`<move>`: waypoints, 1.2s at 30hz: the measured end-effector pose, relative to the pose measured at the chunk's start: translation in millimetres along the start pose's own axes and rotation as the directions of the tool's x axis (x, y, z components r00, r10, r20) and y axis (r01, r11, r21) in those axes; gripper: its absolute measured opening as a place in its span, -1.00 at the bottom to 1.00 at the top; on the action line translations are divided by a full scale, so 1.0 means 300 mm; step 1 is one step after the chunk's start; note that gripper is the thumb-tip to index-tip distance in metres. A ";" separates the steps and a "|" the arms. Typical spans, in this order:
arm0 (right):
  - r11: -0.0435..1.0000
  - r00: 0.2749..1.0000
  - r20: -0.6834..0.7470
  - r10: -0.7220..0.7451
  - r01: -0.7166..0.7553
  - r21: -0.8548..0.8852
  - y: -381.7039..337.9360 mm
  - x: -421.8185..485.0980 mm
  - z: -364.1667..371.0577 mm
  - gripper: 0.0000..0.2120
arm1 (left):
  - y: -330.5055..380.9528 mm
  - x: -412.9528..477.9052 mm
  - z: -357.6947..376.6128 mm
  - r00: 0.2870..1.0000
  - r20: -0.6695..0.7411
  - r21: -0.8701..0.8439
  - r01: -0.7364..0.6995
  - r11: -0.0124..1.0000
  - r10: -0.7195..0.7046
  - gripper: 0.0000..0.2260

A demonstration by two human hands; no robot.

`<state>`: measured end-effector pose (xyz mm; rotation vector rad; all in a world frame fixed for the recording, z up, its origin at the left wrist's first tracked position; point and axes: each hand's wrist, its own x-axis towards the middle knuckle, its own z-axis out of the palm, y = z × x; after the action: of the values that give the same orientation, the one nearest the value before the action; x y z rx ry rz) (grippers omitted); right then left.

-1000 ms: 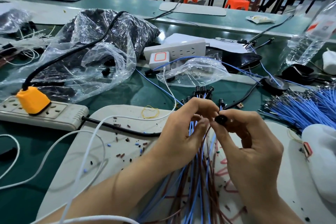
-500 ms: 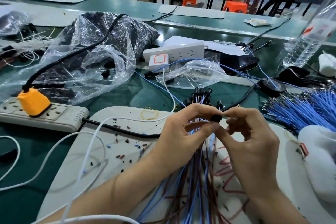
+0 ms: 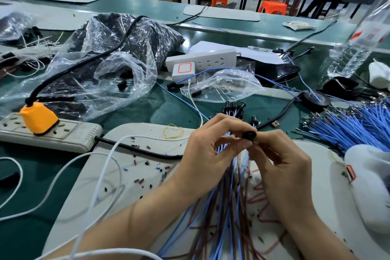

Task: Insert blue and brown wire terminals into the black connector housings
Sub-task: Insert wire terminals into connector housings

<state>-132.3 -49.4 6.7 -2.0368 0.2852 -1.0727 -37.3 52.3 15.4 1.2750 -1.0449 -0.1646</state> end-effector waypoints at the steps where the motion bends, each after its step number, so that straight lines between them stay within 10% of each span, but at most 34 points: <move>1: 1.000 1.000 -0.003 -0.001 0.001 0.008 -0.003 -0.001 -0.001 -0.88 | -0.001 0.000 0.000 1.000 -0.003 0.015 -0.009 1.000 0.009 -0.82; 36: 1.000 0.997 0.075 0.009 -0.007 -0.029 0.012 -0.003 0.024 -0.75 | -0.009 -0.002 -0.014 0.980 0.016 0.408 -0.187 0.894 0.198 -0.90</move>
<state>-126.8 -47.5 1.2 -2.0949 0.2716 -0.9902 -33.6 54.9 13.1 1.5306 -1.2170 0.2355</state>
